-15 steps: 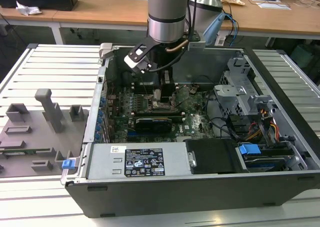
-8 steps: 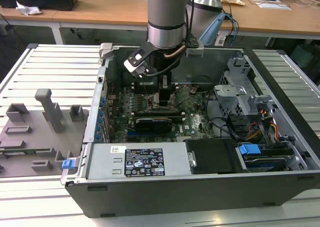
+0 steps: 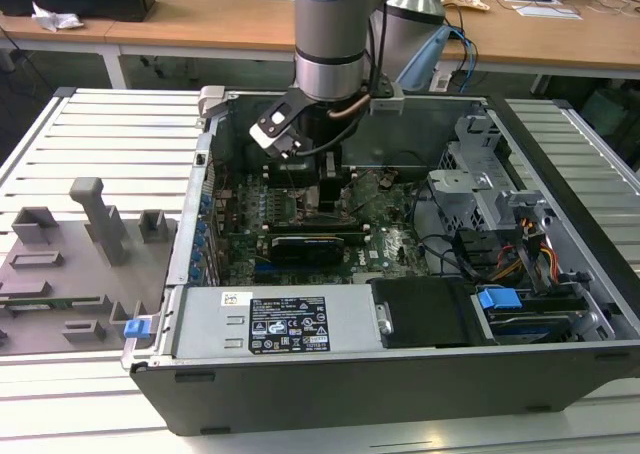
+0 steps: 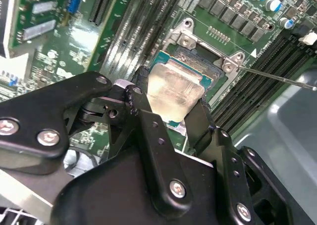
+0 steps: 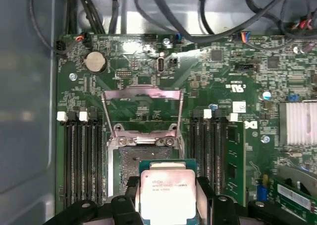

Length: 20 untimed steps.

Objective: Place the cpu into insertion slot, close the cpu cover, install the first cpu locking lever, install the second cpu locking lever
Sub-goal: 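Place the cpu into insertion slot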

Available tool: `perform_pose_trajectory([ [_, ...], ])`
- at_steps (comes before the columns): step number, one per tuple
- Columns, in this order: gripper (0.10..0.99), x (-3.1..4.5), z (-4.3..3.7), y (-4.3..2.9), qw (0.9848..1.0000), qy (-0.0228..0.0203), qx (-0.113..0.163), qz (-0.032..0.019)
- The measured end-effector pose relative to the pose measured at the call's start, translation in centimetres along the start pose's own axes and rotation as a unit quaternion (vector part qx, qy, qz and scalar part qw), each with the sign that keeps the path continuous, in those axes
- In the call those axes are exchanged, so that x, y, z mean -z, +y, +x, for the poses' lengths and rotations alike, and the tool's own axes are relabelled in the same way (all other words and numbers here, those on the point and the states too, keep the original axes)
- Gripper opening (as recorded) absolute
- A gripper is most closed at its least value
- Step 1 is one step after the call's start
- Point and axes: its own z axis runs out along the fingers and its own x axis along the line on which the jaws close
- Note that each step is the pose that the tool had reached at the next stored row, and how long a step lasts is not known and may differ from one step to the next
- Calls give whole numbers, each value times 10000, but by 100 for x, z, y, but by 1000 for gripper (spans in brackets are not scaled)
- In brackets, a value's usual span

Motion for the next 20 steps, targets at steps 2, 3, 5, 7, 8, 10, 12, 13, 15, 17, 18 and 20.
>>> perform_pose_trajectory([
  [2, 537, -150, 128, -4, 10000, -4, -1, 31],
  [3, 537, -200, 146, 11, 10000, -6, -8, 60],
  [5, 537, -220, 147, 15, 10000, -5, -17, 59],
  [7, 537, -241, 147, 14, 10000, -6, -17, 59],
  [8, 537, -251, 147, 13, 10000, -6, -16, 59],
  [10, 537, -258, 146, 12, 10000, -5, -17, 60],
  [12, 537, -269, 149, 15, 10000, -4, -18, 59],
  [13, 537, -273, 151, 17, 10000, -5, -20, 60],
  [15, 537, -279, 157, 23, 10000, -5, -29, 59],
  [17, 537, -280, 158, 23, 10000, -6, -31, 60],
  [18, 537, -282, 160, 24, 10000, -5, -31, 59],
  [20, 537, -290, 164, 23, 10000, -5, -32, 59],
])
